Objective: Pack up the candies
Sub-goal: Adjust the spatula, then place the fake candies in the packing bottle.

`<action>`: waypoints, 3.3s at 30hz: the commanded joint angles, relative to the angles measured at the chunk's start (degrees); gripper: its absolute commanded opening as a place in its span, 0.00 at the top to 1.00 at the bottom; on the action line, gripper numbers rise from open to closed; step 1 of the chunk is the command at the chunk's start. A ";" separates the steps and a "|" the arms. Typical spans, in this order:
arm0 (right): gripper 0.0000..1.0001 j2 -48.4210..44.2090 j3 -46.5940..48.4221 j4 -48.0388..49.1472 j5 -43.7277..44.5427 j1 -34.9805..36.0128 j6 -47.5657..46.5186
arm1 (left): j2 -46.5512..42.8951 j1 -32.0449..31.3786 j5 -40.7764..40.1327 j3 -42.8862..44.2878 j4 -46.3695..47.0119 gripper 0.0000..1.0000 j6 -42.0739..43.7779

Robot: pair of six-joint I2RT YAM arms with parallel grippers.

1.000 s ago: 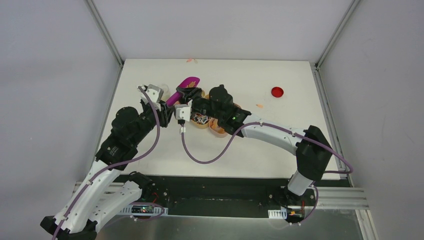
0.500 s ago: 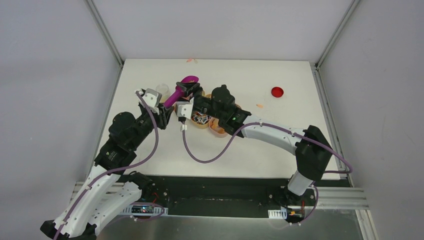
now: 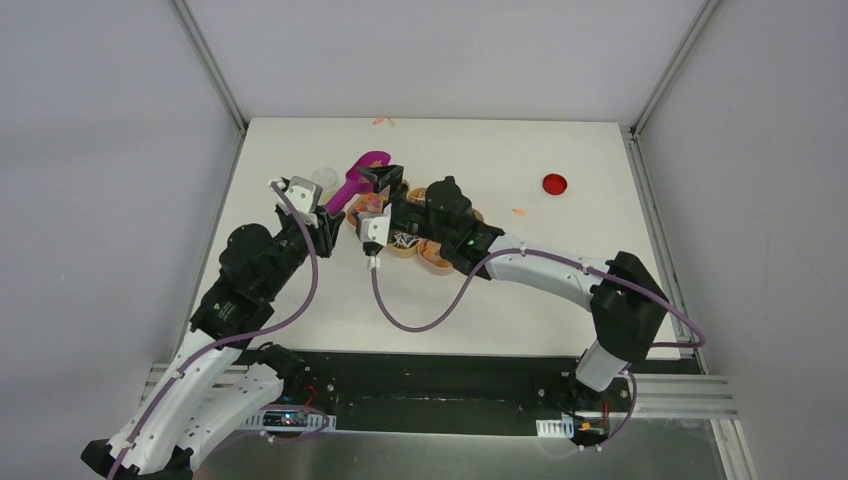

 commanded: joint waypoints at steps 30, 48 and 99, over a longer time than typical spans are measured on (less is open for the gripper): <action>0.01 -36.45 -33.36 6.91 8.69 -2.28 9.36 | 3.49 0.14 -17.81 -1.74 2.55 1.00 3.29; 0.00 -46.29 -37.70 6.63 10.84 -2.49 8.76 | 7.84 0.35 -24.73 -2.49 0.10 1.00 1.03; 0.00 -47.02 -38.09 6.54 12.34 -2.74 8.35 | 18.87 9.85 -17.74 2.73 -3.58 1.00 2.26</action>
